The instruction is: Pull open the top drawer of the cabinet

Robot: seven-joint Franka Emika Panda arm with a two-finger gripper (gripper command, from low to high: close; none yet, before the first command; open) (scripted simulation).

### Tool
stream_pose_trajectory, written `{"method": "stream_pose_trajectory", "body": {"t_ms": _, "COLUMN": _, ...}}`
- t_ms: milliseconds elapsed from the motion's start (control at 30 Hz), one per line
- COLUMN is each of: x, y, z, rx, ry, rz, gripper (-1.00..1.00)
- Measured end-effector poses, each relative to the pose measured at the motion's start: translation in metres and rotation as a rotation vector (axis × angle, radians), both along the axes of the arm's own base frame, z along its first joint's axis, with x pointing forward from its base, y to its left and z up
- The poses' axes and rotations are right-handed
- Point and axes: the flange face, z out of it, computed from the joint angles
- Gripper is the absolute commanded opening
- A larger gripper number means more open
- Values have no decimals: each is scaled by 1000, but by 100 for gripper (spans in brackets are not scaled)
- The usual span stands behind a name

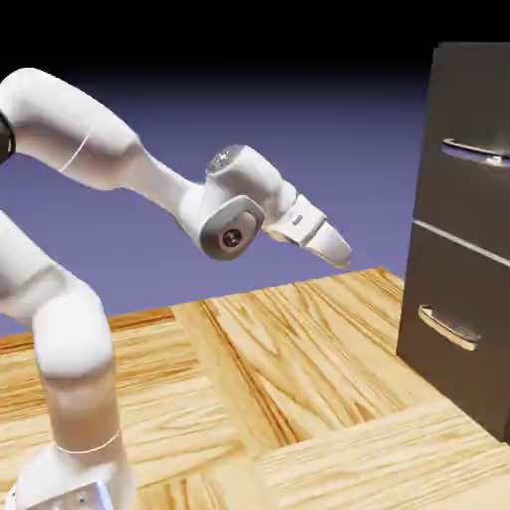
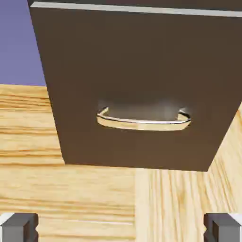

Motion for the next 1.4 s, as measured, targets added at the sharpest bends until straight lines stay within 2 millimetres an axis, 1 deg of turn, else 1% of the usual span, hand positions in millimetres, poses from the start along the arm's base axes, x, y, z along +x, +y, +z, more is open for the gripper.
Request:
{"method": "stream_pose_trajectory", "body": {"t_ms": 167, "x": 25, "y": -42, "z": -58, "rx": 249, "ry": 191, "rz": -231, "gripper": 0}}
{"method": "stream_pose_trajectory", "body": {"t_ms": 333, "x": 36, "y": -81, "z": -122, "rx": 443, "ry": 362, "rz": -491, "gripper": 0}}
{"method": "stream_pose_trajectory", "body": {"t_ms": 433, "x": 35, "y": -107, "z": -158, "rx": 537, "ry": 442, "rz": -663, "gripper": 0}}
{"method": "stream_pose_trajectory", "body": {"t_ms": 467, "x": 35, "y": -112, "z": -169, "rx": 562, "ry": 465, "rz": -714, "gripper": 0}}
{"method": "stream_pose_trajectory", "body": {"t_ms": 600, "x": 29, "y": -144, "z": -209, "rx": 654, "ry": 525, "rz": -944, "gripper": 0}}
{"method": "stream_pose_trajectory", "body": {"t_ms": 700, "x": 22, "y": -168, "z": -231, "rx": 709, "ry": 534, "rz": -1113, "gripper": 0}}
{"method": "stream_pose_trajectory", "body": {"t_ms": 800, "x": 16, "y": -192, "z": -246, "rx": 755, "ry": 510, "rz": -1274, "gripper": 0}}
{"method": "stream_pose_trajectory", "body": {"t_ms": 900, "x": 12, "y": -216, "z": -252, "rx": 797, "ry": 452, "rz": -1419, "gripper": 0}}
{"method": "stream_pose_trajectory", "body": {"t_ms": 967, "x": 11, "y": -231, "z": -251, "rx": 823, "ry": 395, "rz": -1502, "gripper": 0}}
{"method": "stream_pose_trajectory", "body": {"t_ms": 1100, "x": 14, "y": -259, "z": -238, "rx": 880, "ry": 243, "rz": -1629, "gripper": 0}}
{"method": "stream_pose_trajectory", "body": {"t_ms": 1233, "x": 26, "y": -280, "z": -210, "rx": 945, "ry": 54, "rz": -1690, "gripper": 0}}
{"method": "stream_pose_trajectory", "body": {"t_ms": 1333, "x": 41, "y": -288, "z": -180, "rx": 1001, "ry": -99, "rz": -1684, "gripper": 0}}
{"method": "stream_pose_trajectory", "body": {"t_ms": 1400, "x": 54, "y": -289, "z": -155, "rx": 1043, "ry": -200, "rz": -1655, "gripper": 0}}
